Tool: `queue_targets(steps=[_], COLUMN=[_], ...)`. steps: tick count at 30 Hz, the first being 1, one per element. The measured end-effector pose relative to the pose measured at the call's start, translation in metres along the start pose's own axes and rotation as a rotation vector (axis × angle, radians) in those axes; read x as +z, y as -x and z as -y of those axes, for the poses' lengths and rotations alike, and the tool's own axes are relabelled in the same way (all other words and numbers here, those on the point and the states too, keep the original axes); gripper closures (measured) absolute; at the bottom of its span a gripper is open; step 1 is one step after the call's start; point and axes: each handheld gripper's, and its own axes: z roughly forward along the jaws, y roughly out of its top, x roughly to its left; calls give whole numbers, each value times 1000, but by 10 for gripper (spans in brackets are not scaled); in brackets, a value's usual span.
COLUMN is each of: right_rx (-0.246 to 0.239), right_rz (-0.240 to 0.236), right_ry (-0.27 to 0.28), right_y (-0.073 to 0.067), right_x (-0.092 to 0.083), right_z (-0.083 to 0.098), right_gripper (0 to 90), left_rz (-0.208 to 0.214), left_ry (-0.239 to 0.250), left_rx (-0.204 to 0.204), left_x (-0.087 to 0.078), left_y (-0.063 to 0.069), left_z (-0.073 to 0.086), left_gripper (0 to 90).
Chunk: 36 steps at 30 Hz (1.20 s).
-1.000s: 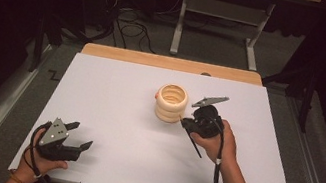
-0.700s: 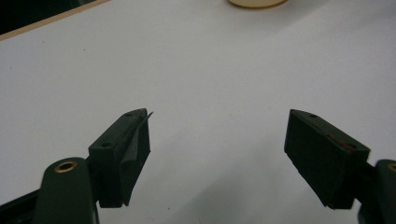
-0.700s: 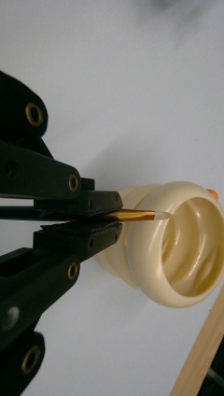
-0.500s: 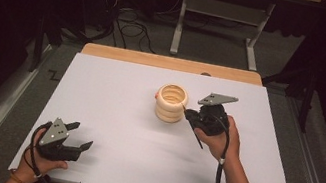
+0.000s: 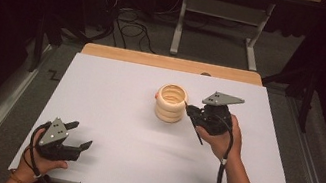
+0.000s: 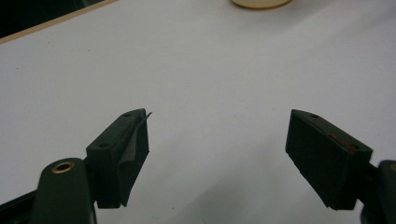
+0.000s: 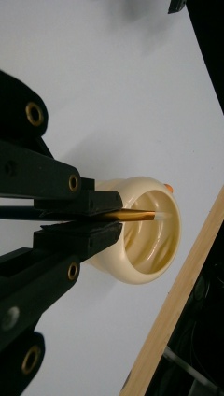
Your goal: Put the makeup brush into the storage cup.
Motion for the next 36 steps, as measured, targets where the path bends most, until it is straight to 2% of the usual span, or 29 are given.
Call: queue_targets(steps=[5, 12, 16, 23, 36], right_rx=[-1, 1, 1, -20, -30], right_rz=[21, 21, 35, 43, 50], right_ry=[20, 47, 80, 107, 174], right_y=[1, 2, 5, 6, 11], right_x=[-3, -4, -7, -9, -10], right_z=[0, -2, -3, -7, -14], right_gripper=[856, 855, 855, 855, 856], left_rz=[3, 7, 9, 10, 9], left_ry=[0, 0, -1, -1, -2], left_rx=[0, -2, -1, -3, -2], left_x=[0, 0, 0, 0, 0], left_y=[0, 0, 0, 0, 0], left_z=[0, 0, 0, 0, 0], left_gripper=[221, 221, 221, 222, 222])
